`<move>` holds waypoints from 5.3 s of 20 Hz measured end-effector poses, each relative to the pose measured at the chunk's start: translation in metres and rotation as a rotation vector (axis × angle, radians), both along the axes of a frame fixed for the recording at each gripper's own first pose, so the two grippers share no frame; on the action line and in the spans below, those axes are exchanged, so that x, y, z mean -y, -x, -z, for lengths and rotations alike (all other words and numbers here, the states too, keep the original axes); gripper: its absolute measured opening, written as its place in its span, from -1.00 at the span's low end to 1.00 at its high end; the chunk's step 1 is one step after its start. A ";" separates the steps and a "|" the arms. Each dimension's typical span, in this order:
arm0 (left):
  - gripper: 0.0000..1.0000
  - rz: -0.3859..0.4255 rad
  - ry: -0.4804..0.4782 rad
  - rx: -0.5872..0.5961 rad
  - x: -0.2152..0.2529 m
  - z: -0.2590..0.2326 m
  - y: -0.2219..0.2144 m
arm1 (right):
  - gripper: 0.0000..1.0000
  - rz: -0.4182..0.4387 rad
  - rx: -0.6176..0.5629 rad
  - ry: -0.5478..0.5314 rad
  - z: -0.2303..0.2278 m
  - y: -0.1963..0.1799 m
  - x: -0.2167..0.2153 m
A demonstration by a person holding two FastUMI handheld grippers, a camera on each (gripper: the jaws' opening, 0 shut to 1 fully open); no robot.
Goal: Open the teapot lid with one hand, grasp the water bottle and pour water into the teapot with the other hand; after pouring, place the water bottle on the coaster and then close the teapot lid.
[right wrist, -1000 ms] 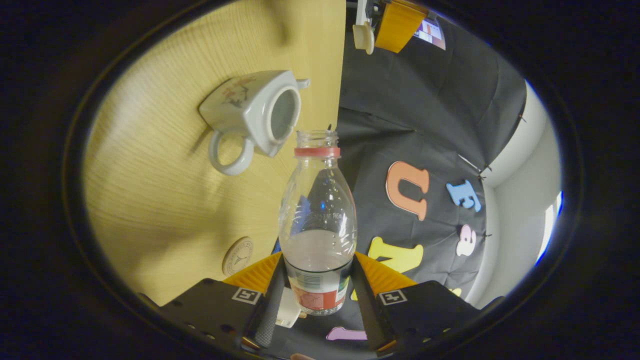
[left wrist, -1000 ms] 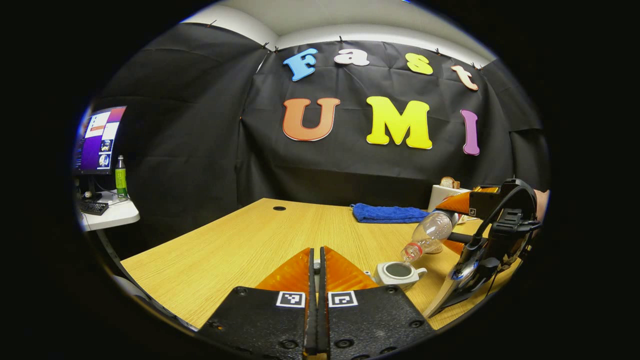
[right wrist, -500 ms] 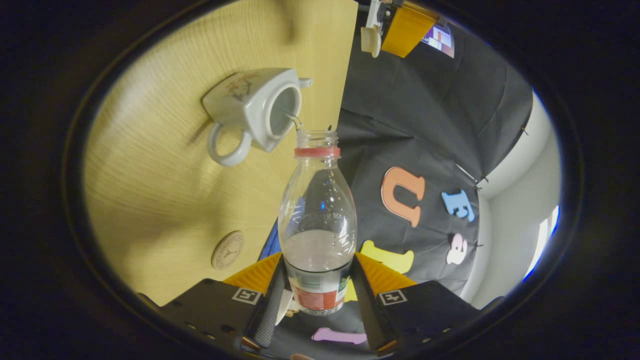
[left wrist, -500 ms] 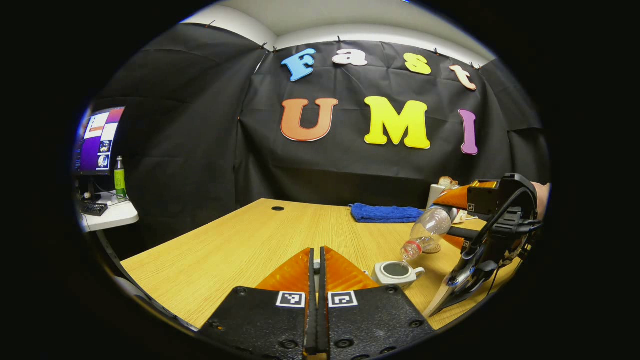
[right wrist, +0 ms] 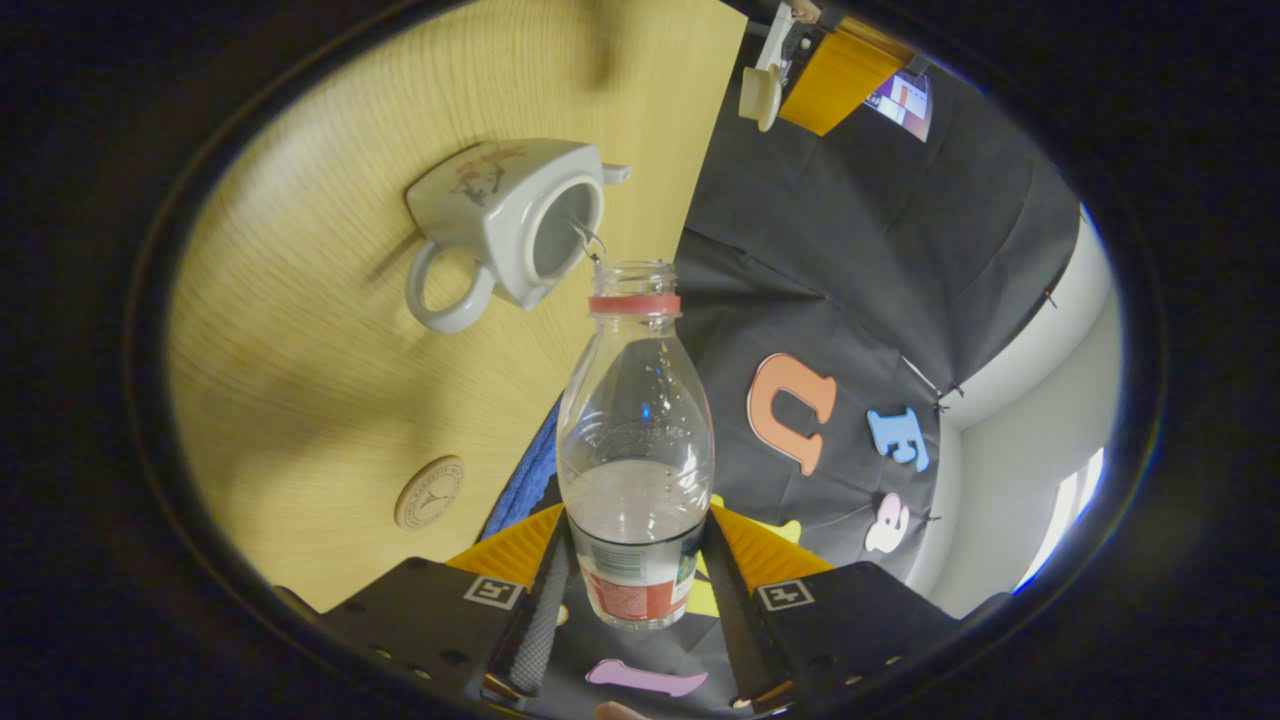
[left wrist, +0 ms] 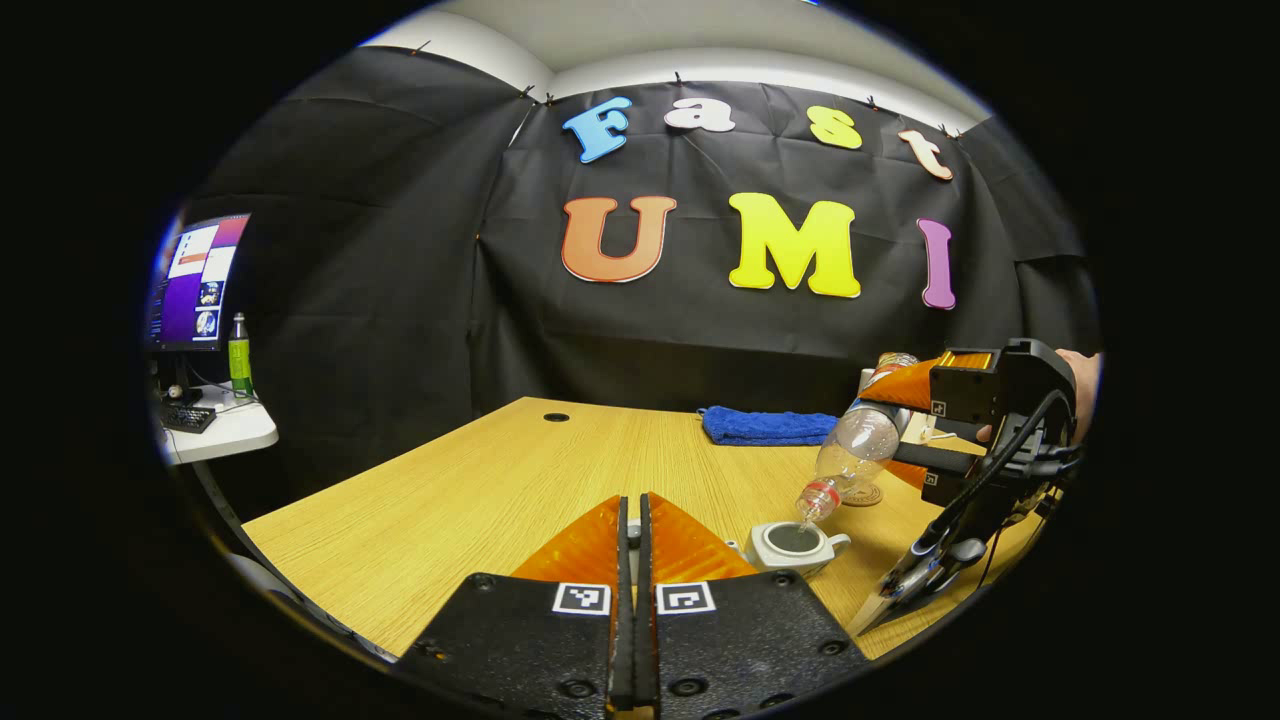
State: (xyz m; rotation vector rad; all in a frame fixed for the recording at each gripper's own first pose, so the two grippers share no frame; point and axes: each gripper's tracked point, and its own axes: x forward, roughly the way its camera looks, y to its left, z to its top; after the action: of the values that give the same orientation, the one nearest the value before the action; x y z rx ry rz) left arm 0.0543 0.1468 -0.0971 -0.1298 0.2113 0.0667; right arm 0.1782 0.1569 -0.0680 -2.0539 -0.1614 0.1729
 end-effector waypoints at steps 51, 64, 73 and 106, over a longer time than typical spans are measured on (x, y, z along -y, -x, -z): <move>-0.94 -0.003 -0.014 0.051 0.013 -0.041 0.004 | 0.39 0.102 -0.345 -1.034 -0.015 0.000 0.018; -0.94 0.041 -0.055 0.062 0.039 -0.051 -0.002 | 0.39 0.209 -0.492 -1.905 -0.036 -0.064 0.100; -0.94 0.021 -0.062 0.033 0.030 -0.039 -0.002 | 0.38 0.351 -0.577 -2.000 0.028 -0.094 0.107; -0.94 0.067 -0.036 0.024 0.052 -0.033 -0.006 | 0.90 0.354 -0.511 -1.989 0.031 -0.013 0.132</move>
State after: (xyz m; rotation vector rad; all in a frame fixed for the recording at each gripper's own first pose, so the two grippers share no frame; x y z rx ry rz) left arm 0.0602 0.0946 -0.0638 -0.0874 0.1906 0.0026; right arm 0.1908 0.0252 -0.0991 -0.0075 0.2823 0.1745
